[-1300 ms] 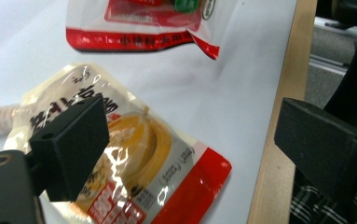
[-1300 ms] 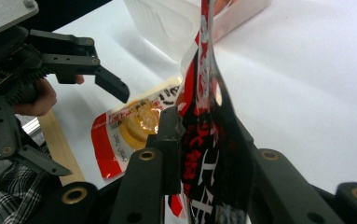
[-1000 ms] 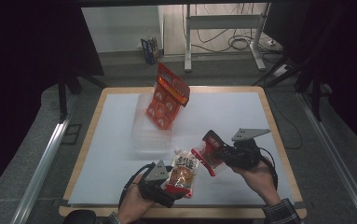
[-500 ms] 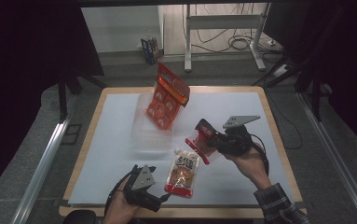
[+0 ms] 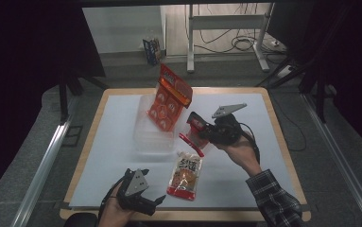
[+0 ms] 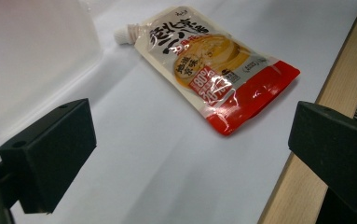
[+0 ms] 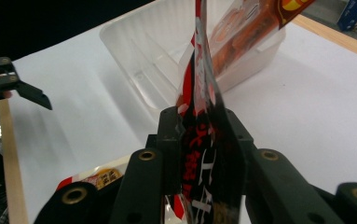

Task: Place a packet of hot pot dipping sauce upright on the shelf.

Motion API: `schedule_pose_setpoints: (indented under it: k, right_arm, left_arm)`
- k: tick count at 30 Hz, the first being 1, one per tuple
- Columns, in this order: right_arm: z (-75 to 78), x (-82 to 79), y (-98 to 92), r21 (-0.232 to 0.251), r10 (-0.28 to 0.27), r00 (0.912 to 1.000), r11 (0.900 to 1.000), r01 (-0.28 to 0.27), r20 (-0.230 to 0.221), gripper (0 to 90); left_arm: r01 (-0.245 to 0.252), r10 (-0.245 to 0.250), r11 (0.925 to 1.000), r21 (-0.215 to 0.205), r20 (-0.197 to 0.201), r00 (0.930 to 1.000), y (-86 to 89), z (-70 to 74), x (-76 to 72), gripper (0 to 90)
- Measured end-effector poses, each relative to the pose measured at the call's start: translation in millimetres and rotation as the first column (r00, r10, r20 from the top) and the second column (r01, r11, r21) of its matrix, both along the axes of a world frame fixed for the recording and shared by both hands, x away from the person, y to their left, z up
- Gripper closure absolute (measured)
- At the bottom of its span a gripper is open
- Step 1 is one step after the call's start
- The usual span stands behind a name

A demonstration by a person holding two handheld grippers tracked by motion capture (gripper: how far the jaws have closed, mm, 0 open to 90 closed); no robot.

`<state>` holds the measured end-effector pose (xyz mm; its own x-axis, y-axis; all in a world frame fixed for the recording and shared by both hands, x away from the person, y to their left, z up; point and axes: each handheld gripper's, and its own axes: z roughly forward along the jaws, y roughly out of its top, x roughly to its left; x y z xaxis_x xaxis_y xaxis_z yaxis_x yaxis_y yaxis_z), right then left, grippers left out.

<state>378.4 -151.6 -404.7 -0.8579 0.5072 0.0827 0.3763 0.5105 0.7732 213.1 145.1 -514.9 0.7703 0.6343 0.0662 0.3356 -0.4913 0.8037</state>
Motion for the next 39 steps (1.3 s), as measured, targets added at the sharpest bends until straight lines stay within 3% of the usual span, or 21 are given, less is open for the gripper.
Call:
schedule_pose_setpoints:
  k: [10, 22, 24, 25, 26, 32, 39]
  right_arm:
    - [-4.2, 18.3, 26.6, -0.044, 0.041, 0.9991, 0.998, -0.041, -0.015, 72.8]
    - [-4.0, 26.1, 47.6, -0.082, 0.061, 0.9981, 0.995, -0.061, -0.006, 74.9]
    - [-1.9, 24.7, 49.3, -0.080, 0.063, 0.9980, 0.995, -0.062, 0.003, 77.7]
    - [0.4, 23.4, 49.7, -0.073, 0.064, 0.9979, 0.995, -0.063, 0.009, 86.2]
    - [3.9, 22.1, 49.3, -0.058, 0.068, 0.9975, 0.996, -0.067, 0.018, 86.7]
    - [10.8, 21.0, 54.6, -0.088, 0.054, 0.9980, 0.995, -0.051, 0.033, 88.1]
    - [23.8, 20.1, 61.4, -0.061, 0.067, 0.9962, 0.996, -0.064, 0.055, 88.1]
  left_arm:
    - [-0.039, 0.039, 0.9988, -0.028, -0.010, 0.9992, 13.6, -0.8, -1.5, 0.2]
    - [-0.037, 0.037, 0.9991, -0.023, -0.009, 0.9993, 13.4, -0.8, -2.1, 0.2]
    - [-0.039, 0.039, 0.9990, -0.022, -0.007, 0.9992, 13.5, -0.9, -2.1, 0.2]
    - [-0.037, 0.037, 0.9991, -0.022, -0.009, 0.9993, 13.5, -0.8, -2.1, 0.2]
    - [-0.037, 0.037, 0.9991, -0.022, -0.009, 0.9993, 13.4, -0.8, -2.1, 0.2]
    - [-0.030, 0.030, 0.9995, -0.014, -0.006, 0.9995, 12.2, -0.9, -2.5, 0.2]
    - [-0.030, 0.030, 0.9995, -0.011, -0.008, 0.9995, 12.1, -1.1, -2.3, 0.2]
